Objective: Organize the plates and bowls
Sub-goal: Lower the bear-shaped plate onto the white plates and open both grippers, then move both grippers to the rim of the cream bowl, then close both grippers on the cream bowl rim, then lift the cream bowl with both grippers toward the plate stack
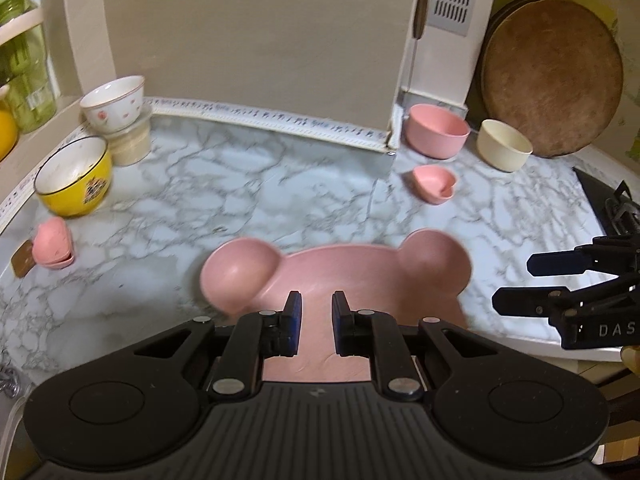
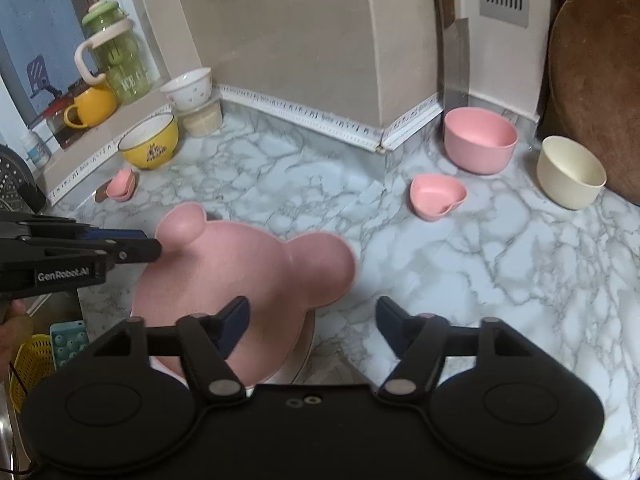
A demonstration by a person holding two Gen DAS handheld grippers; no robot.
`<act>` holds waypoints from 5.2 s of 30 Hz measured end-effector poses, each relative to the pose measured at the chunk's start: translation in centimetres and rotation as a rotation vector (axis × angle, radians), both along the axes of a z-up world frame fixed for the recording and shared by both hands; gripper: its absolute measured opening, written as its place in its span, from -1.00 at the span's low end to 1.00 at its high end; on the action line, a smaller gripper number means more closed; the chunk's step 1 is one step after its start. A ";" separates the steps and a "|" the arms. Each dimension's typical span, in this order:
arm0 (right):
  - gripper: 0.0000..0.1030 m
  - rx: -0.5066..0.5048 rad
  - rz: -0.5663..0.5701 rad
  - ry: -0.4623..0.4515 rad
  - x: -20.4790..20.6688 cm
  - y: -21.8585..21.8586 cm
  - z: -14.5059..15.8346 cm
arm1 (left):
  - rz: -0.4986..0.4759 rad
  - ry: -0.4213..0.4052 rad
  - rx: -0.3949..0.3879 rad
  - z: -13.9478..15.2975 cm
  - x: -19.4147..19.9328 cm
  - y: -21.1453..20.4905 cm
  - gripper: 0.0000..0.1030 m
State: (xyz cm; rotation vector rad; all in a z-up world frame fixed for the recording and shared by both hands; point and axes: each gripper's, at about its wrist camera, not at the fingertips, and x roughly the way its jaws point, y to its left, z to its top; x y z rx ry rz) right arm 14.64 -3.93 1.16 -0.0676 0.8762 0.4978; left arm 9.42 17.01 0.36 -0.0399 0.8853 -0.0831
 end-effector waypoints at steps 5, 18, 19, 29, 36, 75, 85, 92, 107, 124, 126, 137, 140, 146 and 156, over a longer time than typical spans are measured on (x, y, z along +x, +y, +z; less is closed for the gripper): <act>0.67 0.007 -0.021 -0.033 0.1 -1.5 0.9 | -0.015 -0.004 -0.038 0.7 0.8 -1.7 -0.18; 1.00 -0.041 -0.075 -0.194 1.7 -7.4 3.2 | -0.096 -0.059 -0.024 2.6 3.8 -8.9 0.25; 1.00 -0.049 -0.084 -0.193 2.0 -7.9 3.3 | -0.104 -0.064 -0.026 2.8 4.1 -9.4 0.25; 1.00 -0.033 -0.124 -0.229 5.0 -13.7 3.7 | -0.122 -0.114 -0.047 3.8 7.7 -14.6 0.48; 1.00 -0.018 -0.170 -0.197 8.9 -18.3 3.8 | -0.133 -0.084 -0.087 4.5 11.5 -18.4 0.48; 0.05 0.008 -0.375 0.143 30.0 -27.9 -4.5 | -0.068 0.095 -0.125 -4.4 33.4 -31.8 -0.03; -0.52 0.014 -0.347 0.174 31.0 -27.3 -5.6 | -0.072 0.137 -0.094 -6.6 34.3 -32.6 -0.49; -0.77 -0.003 -0.328 0.177 30.6 -26.6 -5.5 | -0.083 0.139 -0.083 -6.7 34.0 -32.7 -0.65; -0.78 -0.024 -0.342 0.174 24.4 -27.0 -1.6 | -0.147 0.161 -0.080 -4.4 28.7 -32.4 -0.65; -0.78 -0.005 -0.399 0.184 12.4 -26.6 1.2 | -0.228 0.188 -0.105 -1.4 17.4 -31.1 -0.65; -0.78 -0.003 -0.409 0.184 11.1 -26.5 1.3 | -0.238 0.192 -0.101 -1.2 16.2 -31.1 -0.65; -0.78 0.006 -0.435 0.216 5.5 -26.0 0.1 | -0.289 0.221 -0.099 -1.4 11.3 -30.5 -0.65; -0.78 0.008 -0.431 0.238 4.5 -25.6 -0.7 | -0.290 0.237 -0.101 -1.9 10.3 -30.1 -0.65; -0.78 0.000 -0.412 0.273 3.1 -24.6 -1.8 | -0.288 0.271 -0.080 -3.0 8.6 -29.3 -0.65; -0.78 -0.003 -0.391 0.291 3.0 -24.0 -2.4 | -0.280 0.306 -0.062 -4.3 7.8 -28.7 -0.65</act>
